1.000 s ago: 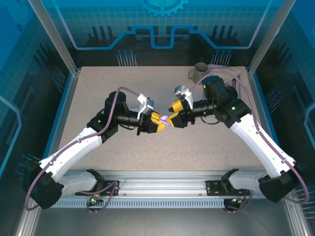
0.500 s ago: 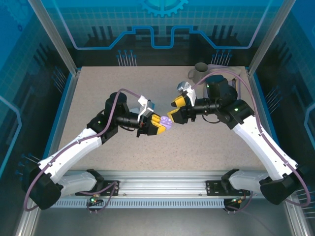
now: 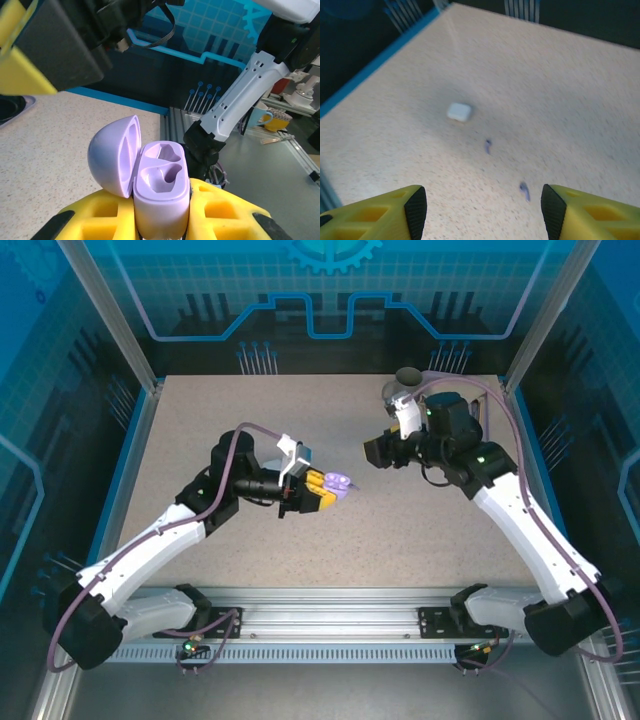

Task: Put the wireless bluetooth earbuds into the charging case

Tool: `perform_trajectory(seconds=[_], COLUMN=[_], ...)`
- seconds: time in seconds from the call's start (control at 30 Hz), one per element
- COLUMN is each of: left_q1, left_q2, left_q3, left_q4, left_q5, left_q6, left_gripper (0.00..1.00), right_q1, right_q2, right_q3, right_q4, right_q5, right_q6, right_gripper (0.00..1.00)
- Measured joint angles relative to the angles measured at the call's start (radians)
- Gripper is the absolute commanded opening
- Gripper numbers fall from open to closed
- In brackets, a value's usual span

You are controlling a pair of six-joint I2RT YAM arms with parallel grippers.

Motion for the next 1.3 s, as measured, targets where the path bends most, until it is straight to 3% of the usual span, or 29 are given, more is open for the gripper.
perform_trajectory(seconds=[0.3, 0.7, 1.3], left_q1=[0.071, 0.097, 0.098], left_q2=[-0.013, -0.07, -0.083], left_q3=[-0.103, -0.23, -0.259], left_q4=[0.14, 0.275, 0.293], left_q5=[-0.008, -0.041, -0.071], left_q6=[-0.102, -0.198, -0.211], left_gripper=[0.1, 0.1, 0.11], right_q1=[-0.008, -0.007, 0.052], right_q2=[0.201, 0.483, 0.755], right_q3=[-0.017, 0.062, 0.24], right_q4=[-0.04, -0.117, -0.173], right_q5=[0.042, 0.023, 0.078], right_q6=[0.019, -0.097, -0.182], right_gripper=[0.64, 0.6, 0.51])
